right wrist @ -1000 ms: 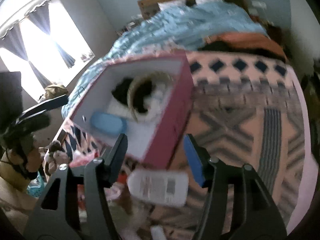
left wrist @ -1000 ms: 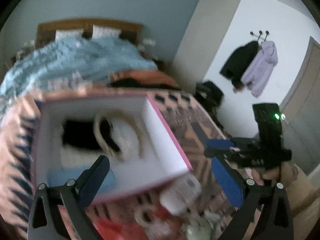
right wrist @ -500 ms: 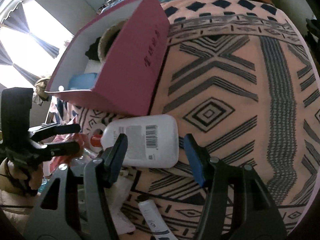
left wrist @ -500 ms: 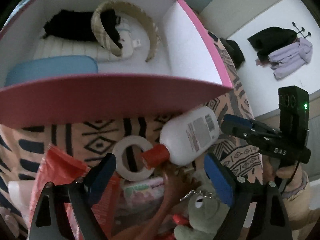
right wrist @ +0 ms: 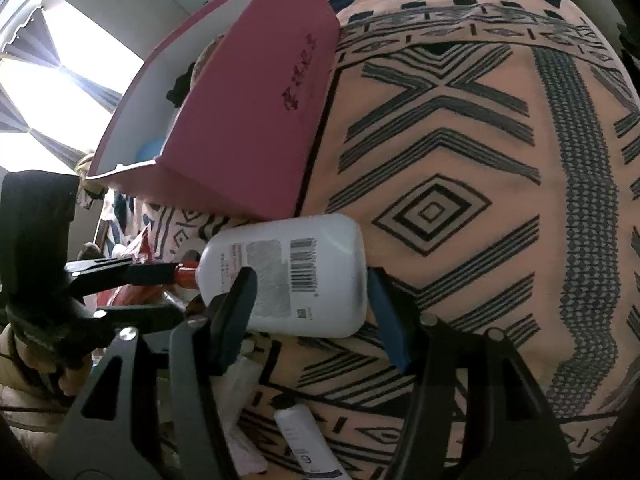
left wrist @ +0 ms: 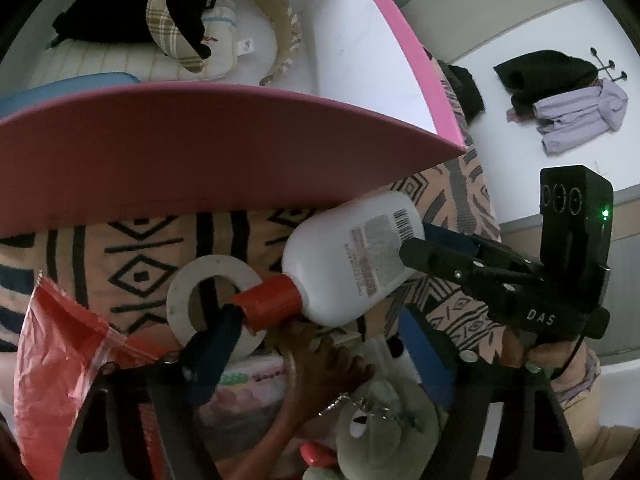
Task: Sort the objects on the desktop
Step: 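Move the left gripper to the white red-capped bottle and grasp it, then lift the white bottle with the left gripper toward the box rim, then hold the white bottle above the box rim with the left gripper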
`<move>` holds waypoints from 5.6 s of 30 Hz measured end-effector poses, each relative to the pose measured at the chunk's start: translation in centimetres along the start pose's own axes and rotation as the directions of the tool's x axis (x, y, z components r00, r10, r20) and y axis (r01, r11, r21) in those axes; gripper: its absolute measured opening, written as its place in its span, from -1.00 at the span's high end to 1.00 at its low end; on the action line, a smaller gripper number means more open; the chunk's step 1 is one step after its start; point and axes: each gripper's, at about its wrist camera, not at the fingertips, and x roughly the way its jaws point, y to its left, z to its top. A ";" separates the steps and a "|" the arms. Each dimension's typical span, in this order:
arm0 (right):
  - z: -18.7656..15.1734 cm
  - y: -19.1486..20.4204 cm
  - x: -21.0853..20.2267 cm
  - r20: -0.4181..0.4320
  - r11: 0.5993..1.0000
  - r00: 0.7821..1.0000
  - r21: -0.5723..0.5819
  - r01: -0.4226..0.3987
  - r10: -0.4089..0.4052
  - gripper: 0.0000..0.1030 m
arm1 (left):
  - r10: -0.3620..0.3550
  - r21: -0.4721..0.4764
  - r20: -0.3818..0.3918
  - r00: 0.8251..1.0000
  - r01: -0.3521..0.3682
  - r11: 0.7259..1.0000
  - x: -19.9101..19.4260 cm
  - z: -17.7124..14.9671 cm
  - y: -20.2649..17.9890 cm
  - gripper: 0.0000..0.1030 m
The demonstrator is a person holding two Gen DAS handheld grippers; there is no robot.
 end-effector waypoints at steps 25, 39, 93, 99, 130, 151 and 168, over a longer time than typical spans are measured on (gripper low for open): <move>-1.7 2.8 -3.5 0.053 1.000 0.999 -0.027 -0.005 0.006 -0.07 | 0.052 -0.005 0.040 0.998 -0.052 0.999 -1.9 0.1 0.1 -0.44; -1.3 2.6 -0.9 0.074 0.997 0.997 -0.071 -0.011 0.017 -0.07 | 0.099 0.036 0.052 0.994 -0.101 0.994 -1.1 1.3 0.3 -0.40; 1.5 10.9 -8.2 0.196 0.986 0.978 -0.161 -0.039 0.071 0.10 | 0.091 0.037 0.256 0.962 -0.104 0.994 -12.8 1.0 -1.5 -0.40; 2.0 11.2 -8.2 0.195 0.985 0.978 -0.169 -0.038 0.072 0.10 | 0.091 0.036 0.269 0.959 -0.105 0.994 -13.2 1.2 -1.3 -0.40; 5.1 11.6 -7.5 0.196 0.983 0.979 -0.183 -0.027 0.063 0.10 | 0.087 0.028 0.289 0.953 -0.100 0.995 -14.0 3.7 -0.5 -0.40; 5.4 11.2 -7.2 0.193 0.985 0.979 -0.168 -0.029 0.061 0.10 | 0.079 0.032 0.294 0.953 -0.093 0.995 -14.0 4.1 -0.5 -0.40; 5.4 11.4 -7.1 0.189 0.986 0.980 -0.167 -0.029 0.061 0.10 | 0.080 0.028 0.295 0.952 -0.092 0.995 -14.0 4.2 -0.3 -0.40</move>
